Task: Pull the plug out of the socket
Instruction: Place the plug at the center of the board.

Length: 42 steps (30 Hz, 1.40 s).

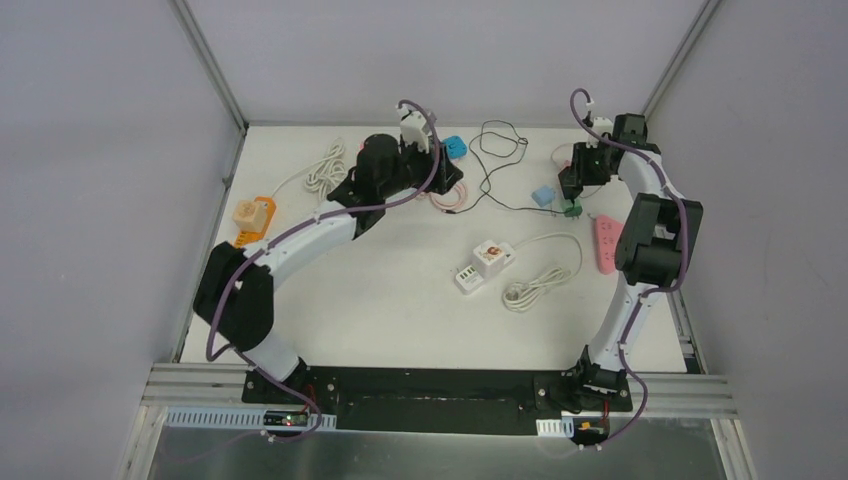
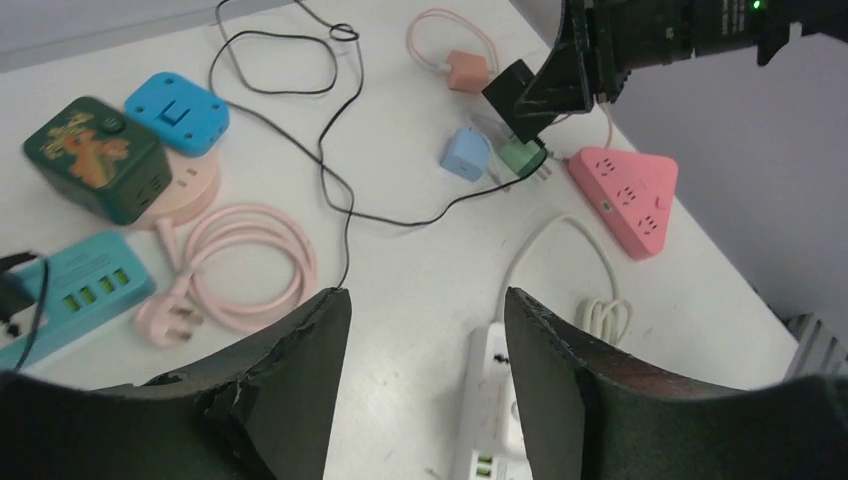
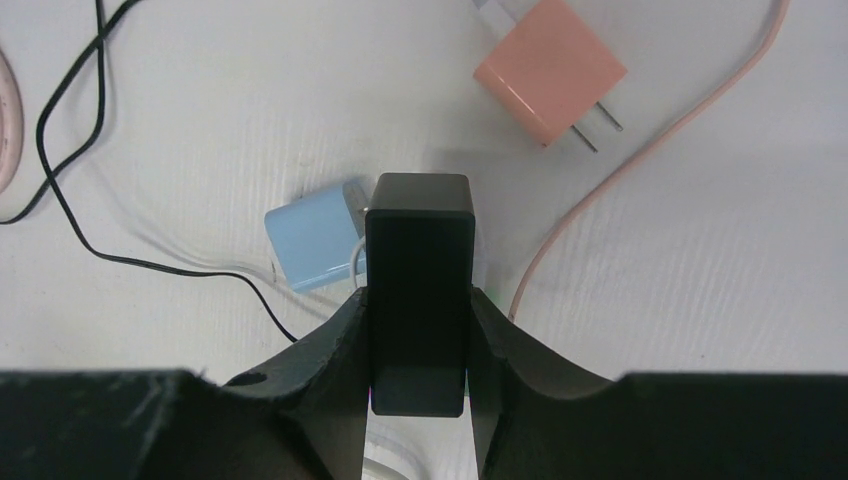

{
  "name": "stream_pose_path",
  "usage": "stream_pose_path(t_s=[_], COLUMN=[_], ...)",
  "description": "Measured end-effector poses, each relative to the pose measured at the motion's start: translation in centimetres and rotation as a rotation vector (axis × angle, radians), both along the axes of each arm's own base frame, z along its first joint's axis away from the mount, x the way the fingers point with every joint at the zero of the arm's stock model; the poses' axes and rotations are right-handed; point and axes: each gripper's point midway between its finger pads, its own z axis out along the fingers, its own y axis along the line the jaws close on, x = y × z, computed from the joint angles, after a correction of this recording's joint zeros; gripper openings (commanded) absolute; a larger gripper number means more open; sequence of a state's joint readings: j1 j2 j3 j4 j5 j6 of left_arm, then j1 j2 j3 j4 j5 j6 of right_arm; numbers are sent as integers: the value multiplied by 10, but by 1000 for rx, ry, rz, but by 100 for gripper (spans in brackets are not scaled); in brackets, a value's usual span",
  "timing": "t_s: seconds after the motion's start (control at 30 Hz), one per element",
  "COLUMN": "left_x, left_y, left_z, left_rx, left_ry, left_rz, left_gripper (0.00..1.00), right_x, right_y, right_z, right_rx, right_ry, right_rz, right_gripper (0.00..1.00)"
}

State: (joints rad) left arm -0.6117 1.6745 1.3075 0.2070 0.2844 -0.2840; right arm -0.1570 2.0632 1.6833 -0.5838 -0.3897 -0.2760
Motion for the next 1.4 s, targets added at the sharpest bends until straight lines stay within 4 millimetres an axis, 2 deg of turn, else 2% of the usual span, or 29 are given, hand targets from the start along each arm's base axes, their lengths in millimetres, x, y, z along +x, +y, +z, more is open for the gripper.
stream_pose_path(t_s=[0.13,0.3,0.37,0.5,0.7,0.93,1.1,1.4], left_x=[-27,-61,-73,-89,-99,-103,-109,-123], left_y=[31,71,87,111,135,143,136,126], left_z=[-11,-51,-61,-64,-63,-55,-58,-64], left_rx=[49,123,143,154,148,131,123,86], left_ry=[-45,-36,-38,-68,-95,-113,-99,-20], left_rz=[36,96,128,182,260,284,239,167], left_gripper=[61,68,72,76,82,82,82,82], right_x=[-6,-12,-13,-14,-13,-13,-13,-19], right_y=[1,4,5,8,15,17,17,21], right_z=[-10,-18,-19,-20,-21,-21,-21,-23], right_rx=[-12,-19,-22,-37,-69,-85,-84,-64], right_ry=[35,67,71,70,66,63,62,83], right_rz=[14,40,49,73,106,122,127,137], right_gripper=[12,18,18,20,23,35,48,60])
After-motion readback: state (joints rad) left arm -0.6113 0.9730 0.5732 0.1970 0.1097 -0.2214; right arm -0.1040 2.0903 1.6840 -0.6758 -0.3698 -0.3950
